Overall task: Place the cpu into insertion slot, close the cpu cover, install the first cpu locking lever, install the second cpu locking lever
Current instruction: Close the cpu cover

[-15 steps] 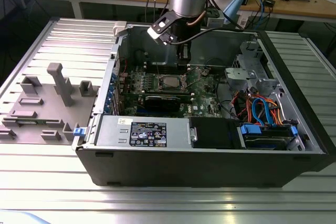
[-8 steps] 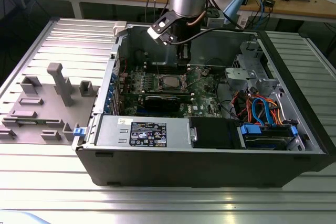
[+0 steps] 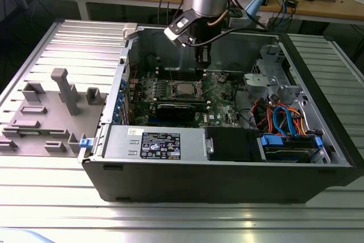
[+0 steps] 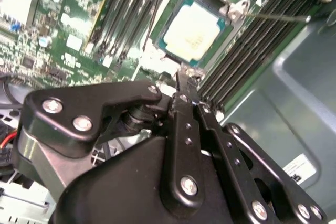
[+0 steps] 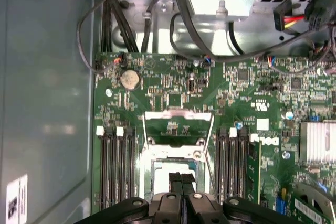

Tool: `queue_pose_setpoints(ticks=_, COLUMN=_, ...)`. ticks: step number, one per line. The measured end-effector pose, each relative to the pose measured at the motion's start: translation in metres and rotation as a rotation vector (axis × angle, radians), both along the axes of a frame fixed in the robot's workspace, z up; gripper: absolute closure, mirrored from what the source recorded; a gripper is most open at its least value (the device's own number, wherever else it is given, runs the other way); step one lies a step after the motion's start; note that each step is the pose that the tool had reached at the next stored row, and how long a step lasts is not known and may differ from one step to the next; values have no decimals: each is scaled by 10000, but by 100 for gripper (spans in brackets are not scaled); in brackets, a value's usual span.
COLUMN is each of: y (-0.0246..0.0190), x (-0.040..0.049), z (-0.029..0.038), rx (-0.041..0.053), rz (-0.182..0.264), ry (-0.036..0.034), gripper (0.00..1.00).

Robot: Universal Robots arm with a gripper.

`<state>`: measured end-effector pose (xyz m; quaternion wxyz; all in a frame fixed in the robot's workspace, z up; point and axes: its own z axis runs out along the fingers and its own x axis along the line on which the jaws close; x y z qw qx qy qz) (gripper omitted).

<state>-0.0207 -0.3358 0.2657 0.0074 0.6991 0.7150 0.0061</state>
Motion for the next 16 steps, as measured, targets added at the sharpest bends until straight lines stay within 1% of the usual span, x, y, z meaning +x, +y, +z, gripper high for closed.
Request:
queue_pose_setpoints(ticks=5, y=1, x=161, z=0, rx=0, rz=25, ry=79, gripper=89)
queue_pose_setpoints(ticks=9, y=2, x=251, z=-1, rx=0, rz=34, ry=83, gripper=89)
queue_pose_setpoints(ticks=16, y=2, x=377, z=-1, rx=0, rz=40, ry=83, gripper=89)
